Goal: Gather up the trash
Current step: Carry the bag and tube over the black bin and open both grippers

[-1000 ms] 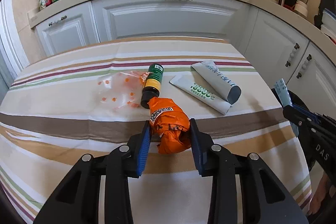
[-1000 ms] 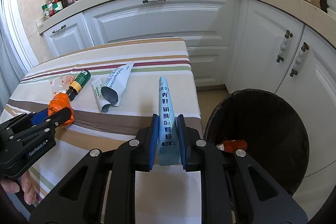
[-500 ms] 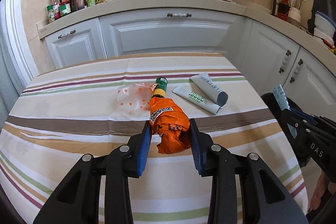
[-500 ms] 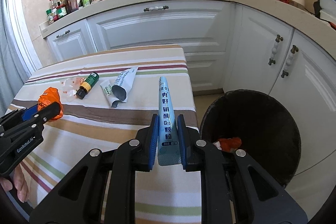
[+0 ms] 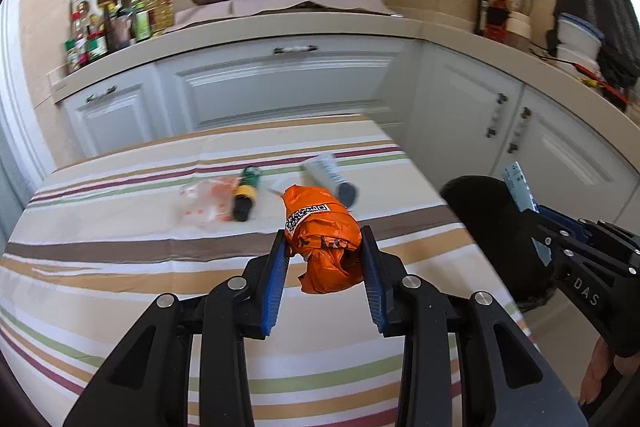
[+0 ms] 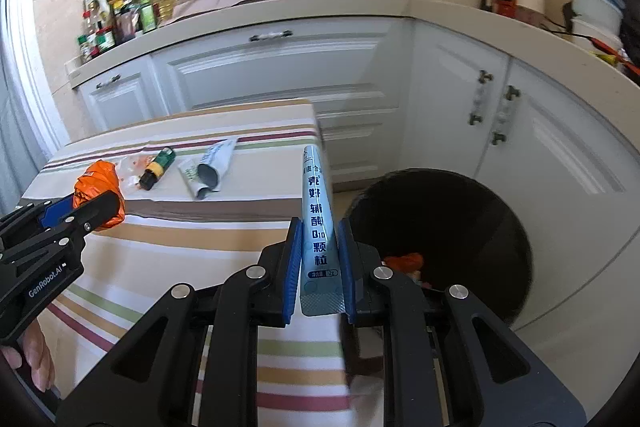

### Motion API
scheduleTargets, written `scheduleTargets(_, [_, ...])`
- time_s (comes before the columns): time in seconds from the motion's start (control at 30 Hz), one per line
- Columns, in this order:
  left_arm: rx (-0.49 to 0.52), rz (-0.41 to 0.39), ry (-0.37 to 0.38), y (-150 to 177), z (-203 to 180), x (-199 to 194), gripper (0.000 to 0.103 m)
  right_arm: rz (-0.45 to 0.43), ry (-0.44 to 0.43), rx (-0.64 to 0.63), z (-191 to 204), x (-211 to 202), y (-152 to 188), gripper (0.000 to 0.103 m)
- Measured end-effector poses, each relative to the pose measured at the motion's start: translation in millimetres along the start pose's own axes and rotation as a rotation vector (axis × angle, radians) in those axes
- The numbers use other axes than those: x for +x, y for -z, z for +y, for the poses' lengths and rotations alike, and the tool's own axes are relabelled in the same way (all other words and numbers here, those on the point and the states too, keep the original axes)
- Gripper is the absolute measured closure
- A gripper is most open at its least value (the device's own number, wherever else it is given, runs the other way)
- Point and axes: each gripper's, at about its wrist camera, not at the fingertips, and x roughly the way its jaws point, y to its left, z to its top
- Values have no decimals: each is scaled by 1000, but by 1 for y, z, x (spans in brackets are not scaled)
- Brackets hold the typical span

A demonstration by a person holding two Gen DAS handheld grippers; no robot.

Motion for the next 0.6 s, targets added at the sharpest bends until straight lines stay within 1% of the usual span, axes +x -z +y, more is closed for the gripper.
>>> scheduleTargets(0.33, [68,-31,94,-9,-49,0,67,-33,97,61,-46,-18,3,85])
scheduleTargets(0.6, [120,-63,150,-20,-87,9,67,-52,167,96,-81,-18,-1,85])
